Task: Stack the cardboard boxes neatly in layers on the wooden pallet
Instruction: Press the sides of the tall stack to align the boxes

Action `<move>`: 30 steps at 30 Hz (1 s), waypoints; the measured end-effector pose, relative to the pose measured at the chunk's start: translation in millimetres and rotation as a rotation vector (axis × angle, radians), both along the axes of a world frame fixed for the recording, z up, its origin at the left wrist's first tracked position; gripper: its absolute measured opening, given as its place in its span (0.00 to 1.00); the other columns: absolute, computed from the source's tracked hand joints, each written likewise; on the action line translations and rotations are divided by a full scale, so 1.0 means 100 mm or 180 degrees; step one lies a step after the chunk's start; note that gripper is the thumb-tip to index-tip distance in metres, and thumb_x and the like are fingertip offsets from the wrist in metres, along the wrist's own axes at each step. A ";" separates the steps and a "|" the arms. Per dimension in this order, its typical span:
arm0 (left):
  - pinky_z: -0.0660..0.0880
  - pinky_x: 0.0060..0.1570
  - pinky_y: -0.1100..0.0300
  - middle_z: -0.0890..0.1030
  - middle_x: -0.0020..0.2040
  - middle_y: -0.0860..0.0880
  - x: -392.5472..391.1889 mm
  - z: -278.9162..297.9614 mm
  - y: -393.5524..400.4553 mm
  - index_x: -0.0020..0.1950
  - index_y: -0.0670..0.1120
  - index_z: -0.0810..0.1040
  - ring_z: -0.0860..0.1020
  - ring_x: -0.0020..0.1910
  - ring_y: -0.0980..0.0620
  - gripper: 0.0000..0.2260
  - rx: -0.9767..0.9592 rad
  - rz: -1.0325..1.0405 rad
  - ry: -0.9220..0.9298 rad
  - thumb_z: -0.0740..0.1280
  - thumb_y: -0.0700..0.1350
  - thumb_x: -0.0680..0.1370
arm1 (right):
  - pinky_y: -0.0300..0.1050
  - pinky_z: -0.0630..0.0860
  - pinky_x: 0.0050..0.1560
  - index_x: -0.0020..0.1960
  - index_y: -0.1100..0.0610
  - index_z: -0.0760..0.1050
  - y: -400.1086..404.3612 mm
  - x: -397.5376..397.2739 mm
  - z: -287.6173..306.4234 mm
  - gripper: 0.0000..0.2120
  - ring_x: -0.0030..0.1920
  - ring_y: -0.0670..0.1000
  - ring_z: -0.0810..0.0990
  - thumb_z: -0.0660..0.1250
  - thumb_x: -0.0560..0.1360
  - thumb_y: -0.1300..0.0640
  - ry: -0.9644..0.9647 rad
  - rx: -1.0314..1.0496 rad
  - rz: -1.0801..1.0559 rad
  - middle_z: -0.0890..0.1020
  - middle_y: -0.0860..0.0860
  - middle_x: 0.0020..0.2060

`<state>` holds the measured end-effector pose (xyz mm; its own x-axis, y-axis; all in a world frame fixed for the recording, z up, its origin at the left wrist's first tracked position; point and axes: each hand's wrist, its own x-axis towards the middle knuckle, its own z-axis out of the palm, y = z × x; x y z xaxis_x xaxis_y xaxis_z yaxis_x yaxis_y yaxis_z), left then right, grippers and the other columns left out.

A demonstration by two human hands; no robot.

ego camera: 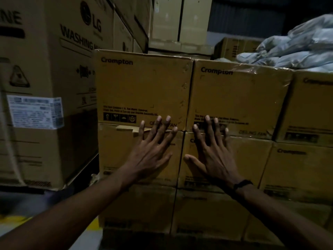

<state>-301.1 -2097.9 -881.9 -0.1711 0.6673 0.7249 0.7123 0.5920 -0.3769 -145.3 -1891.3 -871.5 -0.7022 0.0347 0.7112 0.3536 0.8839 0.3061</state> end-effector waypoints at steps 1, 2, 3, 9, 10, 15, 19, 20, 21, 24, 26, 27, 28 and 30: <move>0.48 0.75 0.29 0.42 0.84 0.41 0.01 0.00 0.02 0.85 0.50 0.45 0.42 0.83 0.40 0.37 0.0003 0.0013 -0.0012 0.54 0.66 0.83 | 0.69 0.52 0.78 0.84 0.52 0.42 -0.02 -0.01 0.00 0.46 0.82 0.63 0.40 0.49 0.78 0.25 0.0006 -0.0013 -0.0002 0.40 0.60 0.82; 0.49 0.75 0.29 0.42 0.84 0.41 0.01 0.00 0.03 0.85 0.50 0.45 0.42 0.83 0.39 0.37 -0.0002 0.0014 -0.0024 0.54 0.66 0.83 | 0.69 0.52 0.78 0.84 0.52 0.42 -0.03 -0.02 -0.01 0.45 0.82 0.63 0.40 0.49 0.78 0.25 0.0014 -0.0024 -0.0011 0.40 0.60 0.82; 0.49 0.75 0.29 0.42 0.84 0.41 0.01 0.00 0.03 0.85 0.50 0.45 0.42 0.83 0.39 0.37 -0.0003 0.0003 -0.0033 0.54 0.66 0.83 | 0.68 0.52 0.78 0.84 0.52 0.42 -0.05 -0.02 0.00 0.45 0.82 0.63 0.39 0.49 0.79 0.25 0.0022 -0.0035 -0.0016 0.40 0.60 0.82; 0.47 0.76 0.29 0.41 0.84 0.41 0.02 0.00 -0.06 0.85 0.53 0.45 0.42 0.83 0.39 0.33 -0.0092 -0.0091 0.0010 0.52 0.64 0.84 | 0.68 0.52 0.78 0.84 0.53 0.43 -0.03 0.00 -0.02 0.42 0.82 0.62 0.40 0.51 0.81 0.30 -0.0005 -0.0063 0.0071 0.41 0.59 0.82; 0.47 0.75 0.29 0.41 0.84 0.41 0.03 -0.02 -0.08 0.85 0.54 0.45 0.42 0.83 0.39 0.33 -0.0098 -0.0117 -0.0005 0.52 0.64 0.84 | 0.68 0.52 0.78 0.84 0.53 0.44 -0.02 0.00 -0.03 0.42 0.82 0.62 0.41 0.52 0.81 0.30 -0.0019 -0.0026 0.0081 0.42 0.60 0.83; 0.48 0.74 0.26 0.43 0.84 0.40 0.06 -0.07 -0.02 0.85 0.53 0.47 0.43 0.83 0.39 0.35 0.0092 -0.0112 -0.0109 0.57 0.63 0.82 | 0.69 0.54 0.77 0.84 0.55 0.50 0.02 0.03 -0.11 0.42 0.82 0.63 0.45 0.56 0.81 0.30 -0.0029 0.0181 0.0140 0.46 0.61 0.83; 0.48 0.73 0.26 0.43 0.84 0.41 0.05 -0.10 0.03 0.85 0.53 0.48 0.43 0.83 0.38 0.37 0.0181 -0.0101 -0.0150 0.59 0.62 0.81 | 0.71 0.52 0.77 0.83 0.54 0.52 0.03 0.03 -0.16 0.42 0.82 0.63 0.46 0.56 0.80 0.29 -0.0003 0.0307 0.0237 0.47 0.61 0.82; 0.47 0.73 0.26 0.43 0.84 0.40 0.04 -0.11 0.04 0.85 0.53 0.49 0.43 0.83 0.38 0.37 0.0181 -0.0099 -0.0128 0.60 0.63 0.80 | 0.70 0.52 0.77 0.84 0.53 0.52 0.02 0.04 -0.16 0.43 0.82 0.63 0.46 0.56 0.79 0.28 0.0013 0.0305 0.0240 0.47 0.61 0.83; 0.47 0.73 0.25 0.44 0.84 0.40 0.04 -0.10 0.03 0.85 0.53 0.49 0.43 0.83 0.38 0.38 0.0191 -0.0095 -0.0090 0.60 0.63 0.80 | 0.70 0.52 0.78 0.84 0.53 0.52 0.01 0.03 -0.15 0.43 0.82 0.63 0.45 0.56 0.79 0.27 0.0030 0.0304 0.0238 0.47 0.61 0.83; 0.48 0.73 0.25 0.46 0.84 0.40 0.02 -0.12 0.04 0.84 0.53 0.51 0.44 0.83 0.37 0.38 0.0255 -0.0113 0.0009 0.62 0.63 0.79 | 0.70 0.52 0.77 0.84 0.51 0.51 -0.01 0.03 -0.14 0.45 0.82 0.62 0.45 0.55 0.77 0.25 0.0036 0.0297 0.0193 0.46 0.60 0.83; 0.46 0.74 0.26 0.46 0.84 0.40 0.00 -0.13 0.04 0.84 0.53 0.51 0.45 0.83 0.37 0.39 0.0280 -0.0129 0.0022 0.63 0.64 0.78 | 0.70 0.52 0.77 0.84 0.50 0.50 -0.03 0.01 -0.15 0.46 0.82 0.62 0.44 0.54 0.76 0.24 0.0039 0.0257 0.0184 0.46 0.60 0.83; 0.46 0.74 0.26 0.46 0.84 0.40 -0.01 -0.14 0.04 0.84 0.53 0.51 0.45 0.83 0.36 0.39 0.0287 -0.0135 0.0027 0.63 0.64 0.78 | 0.70 0.52 0.77 0.84 0.50 0.50 -0.04 0.00 -0.15 0.47 0.82 0.62 0.44 0.54 0.76 0.23 0.0051 0.0237 0.0183 0.46 0.60 0.83; 0.45 0.74 0.26 0.46 0.84 0.40 -0.02 -0.14 0.05 0.84 0.53 0.51 0.45 0.83 0.36 0.40 0.0290 -0.0130 0.0029 0.63 0.65 0.78 | 0.70 0.52 0.77 0.84 0.50 0.50 -0.05 -0.01 -0.16 0.47 0.82 0.62 0.44 0.54 0.75 0.23 0.0061 0.0223 0.0182 0.46 0.60 0.83; 0.45 0.74 0.26 0.44 0.84 0.40 -0.03 -0.15 0.04 0.84 0.54 0.50 0.44 0.83 0.37 0.40 0.0282 -0.0098 0.0022 0.63 0.65 0.78 | 0.70 0.51 0.77 0.84 0.50 0.50 -0.06 -0.02 -0.16 0.47 0.82 0.62 0.43 0.54 0.75 0.23 0.0072 0.0233 0.0188 0.45 0.60 0.83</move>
<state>-304.3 -2093.4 -897.2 -0.1463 0.6053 0.7824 0.7282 0.6012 -0.3290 -147.4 -1897.7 -887.2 -0.6851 -0.0589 0.7261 0.3092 0.8790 0.3631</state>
